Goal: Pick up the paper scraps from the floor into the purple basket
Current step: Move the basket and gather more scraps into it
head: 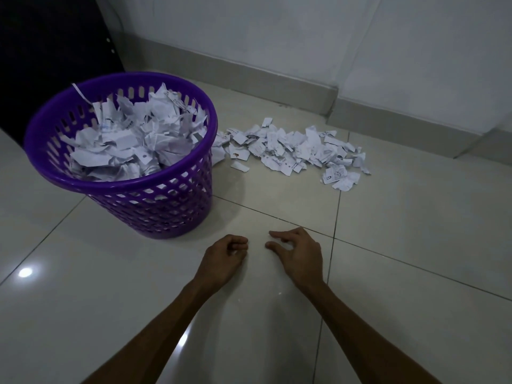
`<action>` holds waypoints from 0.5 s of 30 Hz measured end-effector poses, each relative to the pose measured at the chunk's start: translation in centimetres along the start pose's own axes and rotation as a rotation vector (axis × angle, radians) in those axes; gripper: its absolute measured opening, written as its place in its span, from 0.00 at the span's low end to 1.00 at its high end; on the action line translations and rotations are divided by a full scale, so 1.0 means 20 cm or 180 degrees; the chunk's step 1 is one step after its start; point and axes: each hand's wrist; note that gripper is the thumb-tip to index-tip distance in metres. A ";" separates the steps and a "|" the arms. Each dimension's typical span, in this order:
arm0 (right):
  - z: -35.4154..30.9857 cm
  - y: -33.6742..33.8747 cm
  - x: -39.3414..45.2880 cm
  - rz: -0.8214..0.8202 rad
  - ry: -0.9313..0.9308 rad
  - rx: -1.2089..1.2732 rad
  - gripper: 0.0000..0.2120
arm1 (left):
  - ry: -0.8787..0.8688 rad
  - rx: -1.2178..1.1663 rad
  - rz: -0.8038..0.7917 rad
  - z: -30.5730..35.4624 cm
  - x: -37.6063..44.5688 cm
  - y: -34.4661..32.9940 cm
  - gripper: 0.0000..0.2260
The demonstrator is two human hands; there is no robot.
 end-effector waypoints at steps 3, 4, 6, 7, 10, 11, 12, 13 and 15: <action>0.00 0.00 -0.01 0.0048 0.0112 -0.0194 0.14 | -0.0056 0.0311 -0.0067 -0.01 0.03 -0.01 0.12; 0.00 0.00 -0.01 0.0046 0.0163 -0.0263 0.14 | -0.0053 0.0413 -0.0098 0.00 0.03 -0.01 0.12; 0.00 0.00 0.00 0.0027 0.0307 -0.0463 0.13 | -0.0035 0.0480 -0.0077 0.00 0.05 -0.03 0.12; 0.01 0.01 0.01 0.0018 0.0379 -0.0601 0.13 | -0.0020 0.0490 -0.0044 0.00 0.06 -0.03 0.12; -0.01 0.03 0.04 0.0035 0.0531 -0.0961 0.10 | 0.0012 0.0592 0.0009 0.01 0.08 -0.04 0.10; -0.02 0.03 0.05 0.0040 0.0588 -0.1094 0.09 | 0.0014 0.0638 0.0015 0.01 0.09 -0.04 0.10; -0.03 0.02 0.06 0.0037 0.0630 -0.1225 0.07 | 0.0011 0.0689 0.0032 0.01 0.09 -0.04 0.10; -0.03 0.02 0.07 0.0025 0.0665 -0.1331 0.06 | 0.0011 0.0745 0.0061 0.01 0.09 -0.05 0.09; -0.05 0.01 0.08 -0.0018 0.0711 -0.1430 0.04 | 0.0013 0.0834 0.0136 0.01 0.09 -0.05 0.09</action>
Point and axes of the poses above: each hand's wrist, its own x-axis towards the middle knuckle, its own y-axis out of the back of the hand, z = x × y, and after that the axes turned 14 degrees about -z, right-handed
